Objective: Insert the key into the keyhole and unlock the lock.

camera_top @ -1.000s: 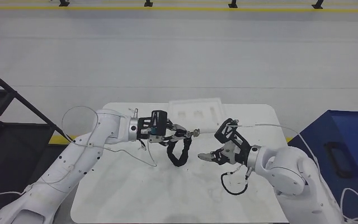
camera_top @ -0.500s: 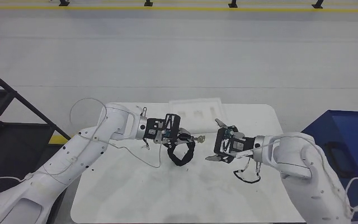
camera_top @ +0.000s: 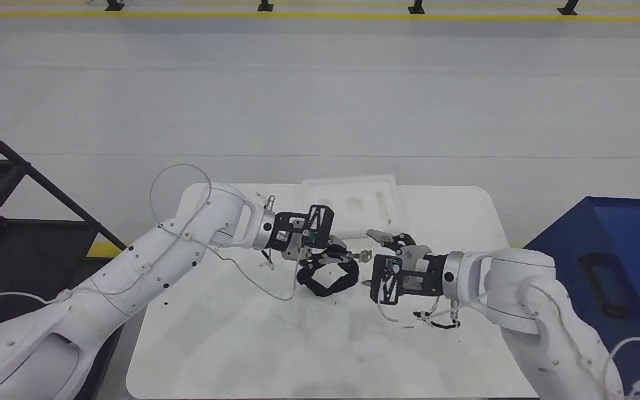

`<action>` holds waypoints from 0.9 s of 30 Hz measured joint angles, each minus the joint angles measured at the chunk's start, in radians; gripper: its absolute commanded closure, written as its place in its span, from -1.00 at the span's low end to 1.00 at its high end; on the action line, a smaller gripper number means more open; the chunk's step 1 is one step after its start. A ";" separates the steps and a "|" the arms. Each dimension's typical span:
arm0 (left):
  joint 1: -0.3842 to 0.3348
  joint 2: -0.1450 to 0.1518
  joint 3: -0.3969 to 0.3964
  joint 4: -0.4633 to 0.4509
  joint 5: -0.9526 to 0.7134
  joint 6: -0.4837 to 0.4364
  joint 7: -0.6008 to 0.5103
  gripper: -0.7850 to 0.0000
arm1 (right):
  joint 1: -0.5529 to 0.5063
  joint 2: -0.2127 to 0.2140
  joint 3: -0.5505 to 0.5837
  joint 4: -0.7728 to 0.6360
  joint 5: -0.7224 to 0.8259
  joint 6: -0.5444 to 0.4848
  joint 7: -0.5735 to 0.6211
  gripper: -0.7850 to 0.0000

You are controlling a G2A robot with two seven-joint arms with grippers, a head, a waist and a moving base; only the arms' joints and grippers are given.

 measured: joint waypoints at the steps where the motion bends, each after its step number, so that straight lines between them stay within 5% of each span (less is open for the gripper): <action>1: -0.006 0.000 0.008 0.002 -0.001 0.000 0.003 1.00 | -0.003 0.001 -0.002 -0.007 -0.016 0.002 -0.004 0.03; 16: -0.063 -0.001 0.094 0.029 -0.015 0.000 0.052 1.00 | -0.039 0.014 -0.032 -0.081 -0.187 0.040 -0.049 0.45; 21: -0.074 0.001 0.110 0.033 -0.015 0.000 0.064 1.00 | -0.040 0.015 -0.045 -0.078 -0.215 0.051 -0.074 0.98; 27: -0.083 0.002 0.121 0.038 -0.017 0.000 0.078 1.00 | -0.046 0.017 -0.044 -0.057 -0.199 0.079 -0.096 1.00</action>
